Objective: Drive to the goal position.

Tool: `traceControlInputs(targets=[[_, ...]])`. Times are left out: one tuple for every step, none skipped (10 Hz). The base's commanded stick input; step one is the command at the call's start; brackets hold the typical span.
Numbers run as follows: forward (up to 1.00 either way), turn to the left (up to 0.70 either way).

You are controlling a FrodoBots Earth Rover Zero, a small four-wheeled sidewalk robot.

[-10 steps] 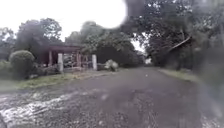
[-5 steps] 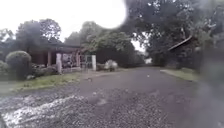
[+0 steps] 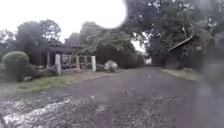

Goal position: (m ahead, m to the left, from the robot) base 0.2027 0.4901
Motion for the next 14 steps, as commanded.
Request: traceControlInputs(targets=[[0.50,0.00],[0.50,0.00],[0.50,0.00],[0.50,0.00],[0.50,0.00],[0.50,0.00],[0.50,0.00],[0.50,0.00],[0.50,0.00],[0.50,0.00],[0.50,0.00],[0.50,0.00],[0.50,0.00],[0.50,0.00]])
